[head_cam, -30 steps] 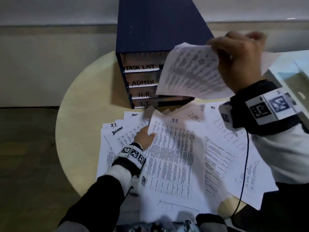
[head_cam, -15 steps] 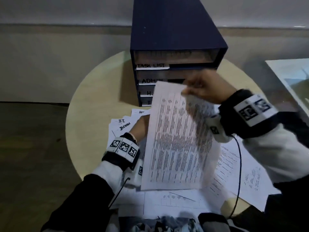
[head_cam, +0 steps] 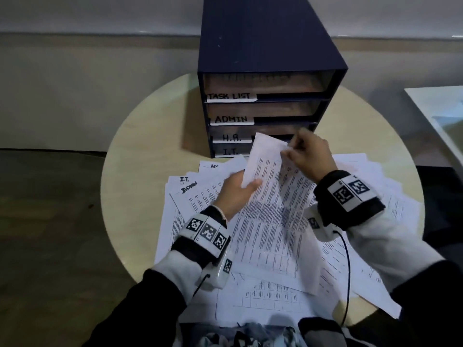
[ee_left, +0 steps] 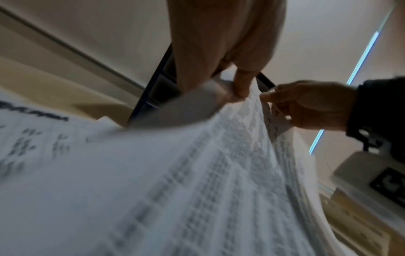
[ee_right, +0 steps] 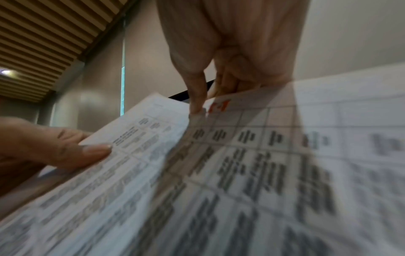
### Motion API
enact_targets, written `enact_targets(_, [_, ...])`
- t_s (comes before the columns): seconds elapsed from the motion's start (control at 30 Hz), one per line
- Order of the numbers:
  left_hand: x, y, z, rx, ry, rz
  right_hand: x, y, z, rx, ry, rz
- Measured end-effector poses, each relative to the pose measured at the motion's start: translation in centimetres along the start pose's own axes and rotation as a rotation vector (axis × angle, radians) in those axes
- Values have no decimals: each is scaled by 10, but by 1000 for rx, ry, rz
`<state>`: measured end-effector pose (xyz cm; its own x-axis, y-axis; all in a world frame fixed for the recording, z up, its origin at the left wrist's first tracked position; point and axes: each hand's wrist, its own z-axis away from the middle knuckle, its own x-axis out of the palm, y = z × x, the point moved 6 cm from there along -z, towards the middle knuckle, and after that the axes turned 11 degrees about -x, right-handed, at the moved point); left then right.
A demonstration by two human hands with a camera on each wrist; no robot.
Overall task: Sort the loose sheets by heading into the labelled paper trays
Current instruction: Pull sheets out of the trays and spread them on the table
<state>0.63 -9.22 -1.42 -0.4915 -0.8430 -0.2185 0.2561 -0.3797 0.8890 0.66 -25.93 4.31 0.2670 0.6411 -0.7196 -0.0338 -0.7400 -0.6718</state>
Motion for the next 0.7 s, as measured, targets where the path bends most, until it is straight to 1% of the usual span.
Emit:
enact_targets(0.07, [-9, 11, -1, 26, 126, 21, -14, 5, 2, 39, 185, -120])
enact_targets(0.13, [-25, 28, -1, 69, 228, 63, -32, 15, 6, 79, 347, -71])
enact_targets(0.17, [-34, 37, -1, 103, 272, 61, -40, 22, 8, 119, 402, -37])
enact_targets(0.2, [-44, 48, 2, 150, 293, 81, -46, 28, 9, 150, 449, -62])
enact_targets(0.23, [-52, 61, 6, 208, 299, 112, -49, 31, 10, 159, 484, -157])
enact_targets(0.27, [-60, 72, 10, 268, 305, 139, -50, 30, 9, 131, 511, -319])
enact_targets(0.3, [-67, 81, 12, 319, 320, 157, -51, 27, 8, 74, 529, -495])
enact_targets(0.33, [-72, 87, 13, 356, 330, 191, -52, 21, 6, -16, 538, -600])
enact_targets(0.4, [-81, 94, 12, 409, 347, 286, -59, 5, 6, -174, 576, -576])
enact_targets(0.47, [-86, 93, 12, 436, 337, 365, -60, -9, 7, -249, 581, -542])
enact_targets(0.53, [-85, 84, 12, 404, 313, 396, -56, -11, 9, -266, 588, -521])
enact_targets(0.7, [-66, 39, -1, 222, 282, 420, -20, 18, 26, -104, 493, -530])
